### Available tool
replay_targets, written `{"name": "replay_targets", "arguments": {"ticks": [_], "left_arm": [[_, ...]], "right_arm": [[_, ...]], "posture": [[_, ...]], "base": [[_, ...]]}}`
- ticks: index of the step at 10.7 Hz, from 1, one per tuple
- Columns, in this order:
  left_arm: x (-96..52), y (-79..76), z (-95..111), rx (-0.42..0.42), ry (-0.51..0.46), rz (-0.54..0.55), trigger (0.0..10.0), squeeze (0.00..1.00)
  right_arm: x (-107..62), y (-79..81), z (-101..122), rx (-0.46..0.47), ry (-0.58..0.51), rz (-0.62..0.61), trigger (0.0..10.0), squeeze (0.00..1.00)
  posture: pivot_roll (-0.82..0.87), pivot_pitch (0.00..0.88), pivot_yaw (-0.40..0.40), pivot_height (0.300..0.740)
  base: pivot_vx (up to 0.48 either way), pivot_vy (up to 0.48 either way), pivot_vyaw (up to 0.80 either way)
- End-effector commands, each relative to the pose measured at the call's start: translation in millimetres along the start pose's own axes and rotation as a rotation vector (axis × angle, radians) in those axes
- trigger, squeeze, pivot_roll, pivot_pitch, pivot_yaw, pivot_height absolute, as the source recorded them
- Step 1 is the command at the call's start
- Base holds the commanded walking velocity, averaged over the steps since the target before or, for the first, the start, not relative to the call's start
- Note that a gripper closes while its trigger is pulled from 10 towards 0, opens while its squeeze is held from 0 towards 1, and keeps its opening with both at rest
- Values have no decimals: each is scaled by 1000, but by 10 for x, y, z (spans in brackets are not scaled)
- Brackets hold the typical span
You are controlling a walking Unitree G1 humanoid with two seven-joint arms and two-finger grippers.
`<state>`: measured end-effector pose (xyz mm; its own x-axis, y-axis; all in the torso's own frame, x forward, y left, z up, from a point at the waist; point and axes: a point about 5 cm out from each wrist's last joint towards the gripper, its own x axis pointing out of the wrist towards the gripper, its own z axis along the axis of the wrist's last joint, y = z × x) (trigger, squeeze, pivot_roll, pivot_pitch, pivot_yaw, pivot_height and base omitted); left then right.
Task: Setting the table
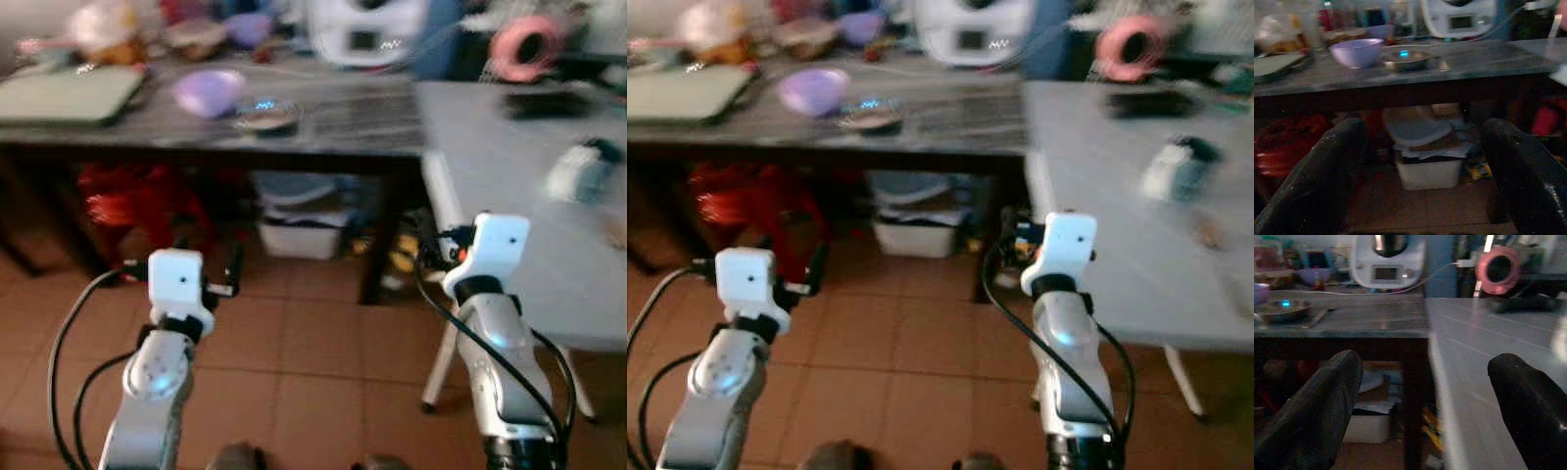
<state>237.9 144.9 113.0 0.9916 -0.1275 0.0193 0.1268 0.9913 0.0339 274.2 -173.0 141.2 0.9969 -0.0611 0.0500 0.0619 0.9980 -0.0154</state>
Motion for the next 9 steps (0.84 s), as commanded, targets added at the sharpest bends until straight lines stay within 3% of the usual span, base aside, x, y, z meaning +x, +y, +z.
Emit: {"name": "replay_targets", "arguments": {"ticks": [1,9], "left_arm": [[7,-56,15,-9,-6,-27,10000,0],[19,-78,32,5,-16,-47,10000,0]], "right_arm": [[27,-49,43,-9,-17,-7,10000,0],[75,1,53,-8,-17,25,10000,0]], "posture": [[-34,64,32,740],[-35,89,31,740]], "base": [[0,-480,0],[0,-476,0]]}}
